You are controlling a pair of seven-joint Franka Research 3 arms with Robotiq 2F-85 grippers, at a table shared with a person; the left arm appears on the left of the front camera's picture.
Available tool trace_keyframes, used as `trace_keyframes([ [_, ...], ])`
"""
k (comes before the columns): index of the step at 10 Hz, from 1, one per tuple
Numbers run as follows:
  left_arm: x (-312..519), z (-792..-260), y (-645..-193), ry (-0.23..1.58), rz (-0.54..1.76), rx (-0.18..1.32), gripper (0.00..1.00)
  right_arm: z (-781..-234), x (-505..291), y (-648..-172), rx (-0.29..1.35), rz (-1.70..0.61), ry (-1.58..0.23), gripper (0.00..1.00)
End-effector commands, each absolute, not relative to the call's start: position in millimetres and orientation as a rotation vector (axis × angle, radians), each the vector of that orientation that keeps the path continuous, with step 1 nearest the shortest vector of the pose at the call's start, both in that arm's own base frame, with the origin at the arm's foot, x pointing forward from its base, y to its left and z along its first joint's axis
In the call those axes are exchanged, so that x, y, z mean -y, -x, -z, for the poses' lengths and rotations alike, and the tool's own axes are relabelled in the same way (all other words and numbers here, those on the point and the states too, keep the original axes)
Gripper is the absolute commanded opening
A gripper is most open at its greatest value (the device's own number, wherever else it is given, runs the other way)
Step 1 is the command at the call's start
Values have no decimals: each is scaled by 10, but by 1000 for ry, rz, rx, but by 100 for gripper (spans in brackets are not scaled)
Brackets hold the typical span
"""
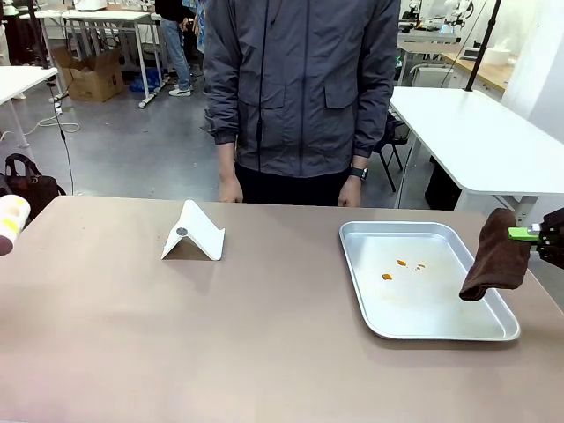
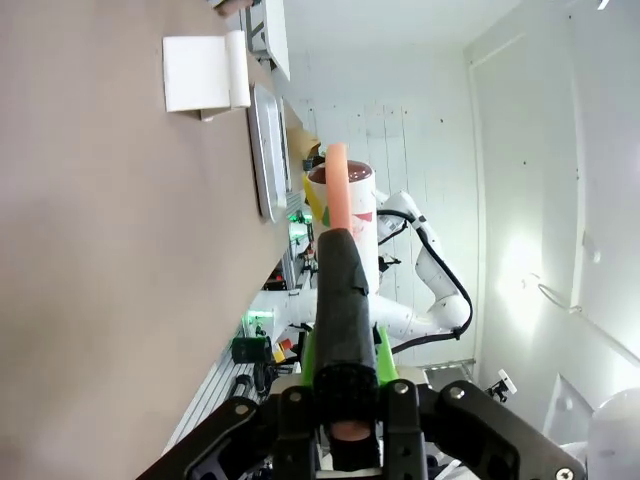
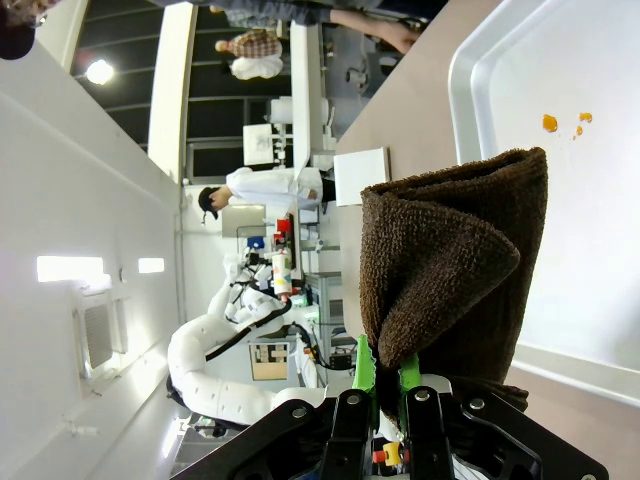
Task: Clean the surface of the table.
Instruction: If a person points to the right, clean the right side of the table with your right hand, and if they point to the left, clean the left side with your left hand, then clean the area not pointed to by the person.
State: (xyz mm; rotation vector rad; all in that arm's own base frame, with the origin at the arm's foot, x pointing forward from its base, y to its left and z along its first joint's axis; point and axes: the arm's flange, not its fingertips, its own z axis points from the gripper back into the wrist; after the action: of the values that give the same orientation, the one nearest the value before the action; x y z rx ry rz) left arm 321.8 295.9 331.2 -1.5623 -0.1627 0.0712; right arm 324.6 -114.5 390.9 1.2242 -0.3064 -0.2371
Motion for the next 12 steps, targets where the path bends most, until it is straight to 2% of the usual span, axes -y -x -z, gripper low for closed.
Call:
trace_keyframes([
  [1, -2981, -3430, -3251, 1557, -77, 183, 22, -3979, 1144, -3234, 302, 252, -1240, 0],
  [12, -2981, -3430, -3251, 1557, -77, 183, 22, -3979, 1144, -3234, 302, 252, -1240, 0],
])
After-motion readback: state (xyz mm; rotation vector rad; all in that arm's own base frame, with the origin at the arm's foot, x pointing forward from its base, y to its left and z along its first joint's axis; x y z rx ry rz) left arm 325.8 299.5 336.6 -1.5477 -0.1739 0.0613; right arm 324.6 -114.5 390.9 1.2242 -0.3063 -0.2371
